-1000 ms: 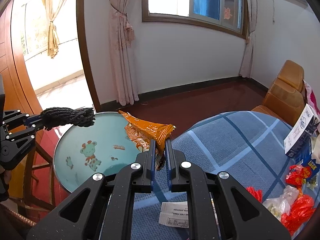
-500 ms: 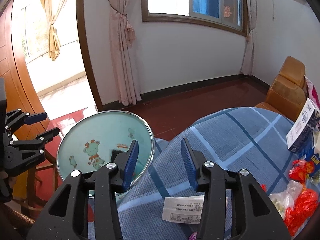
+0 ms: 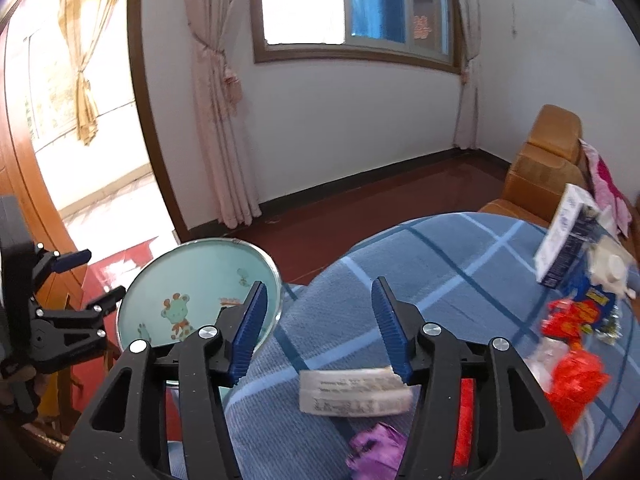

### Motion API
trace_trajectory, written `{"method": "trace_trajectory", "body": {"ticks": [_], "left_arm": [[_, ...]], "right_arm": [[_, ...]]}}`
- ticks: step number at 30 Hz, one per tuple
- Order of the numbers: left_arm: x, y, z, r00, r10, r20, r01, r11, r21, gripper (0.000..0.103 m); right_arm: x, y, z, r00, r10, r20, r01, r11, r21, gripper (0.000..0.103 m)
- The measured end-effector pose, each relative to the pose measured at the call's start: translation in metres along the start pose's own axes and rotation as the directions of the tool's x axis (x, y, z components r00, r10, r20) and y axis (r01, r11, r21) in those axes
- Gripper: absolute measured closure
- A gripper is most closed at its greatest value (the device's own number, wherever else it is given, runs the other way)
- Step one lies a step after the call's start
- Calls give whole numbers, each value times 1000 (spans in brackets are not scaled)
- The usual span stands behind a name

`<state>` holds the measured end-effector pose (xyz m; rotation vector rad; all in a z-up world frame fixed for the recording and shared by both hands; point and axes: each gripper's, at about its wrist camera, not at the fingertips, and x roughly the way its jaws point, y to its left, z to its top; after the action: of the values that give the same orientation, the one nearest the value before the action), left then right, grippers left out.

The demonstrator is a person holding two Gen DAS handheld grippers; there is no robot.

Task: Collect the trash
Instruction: 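Grasp the white paper wrapper with the left tool and lift it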

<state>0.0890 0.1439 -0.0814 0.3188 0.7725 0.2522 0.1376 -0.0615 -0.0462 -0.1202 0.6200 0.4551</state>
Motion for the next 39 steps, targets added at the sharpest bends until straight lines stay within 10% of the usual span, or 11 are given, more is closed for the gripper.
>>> {"method": "trace_trajectory", "body": {"ticks": [15,27,35,39], "left_arm": [[-28,-127,23,978,-202,61,189,967,168,36],[-15,-201,48,948,-318,9,311,930,196,35],[-10,-204,48,908,-418,-38,417,886,205,96],[-13,-202,47,899,-436,-39,434,875,215,101]], "right_arm": [[-124,-145,-98,925,-380,-31,375,894,246,40],[-152,-191,-167,892,-445,-76,440,820,366,37],[-146,-193,-173,900,-429,-79,425,820,383,35],[-146,-192,-175,900,-429,-77,424,819,386,35]]}}
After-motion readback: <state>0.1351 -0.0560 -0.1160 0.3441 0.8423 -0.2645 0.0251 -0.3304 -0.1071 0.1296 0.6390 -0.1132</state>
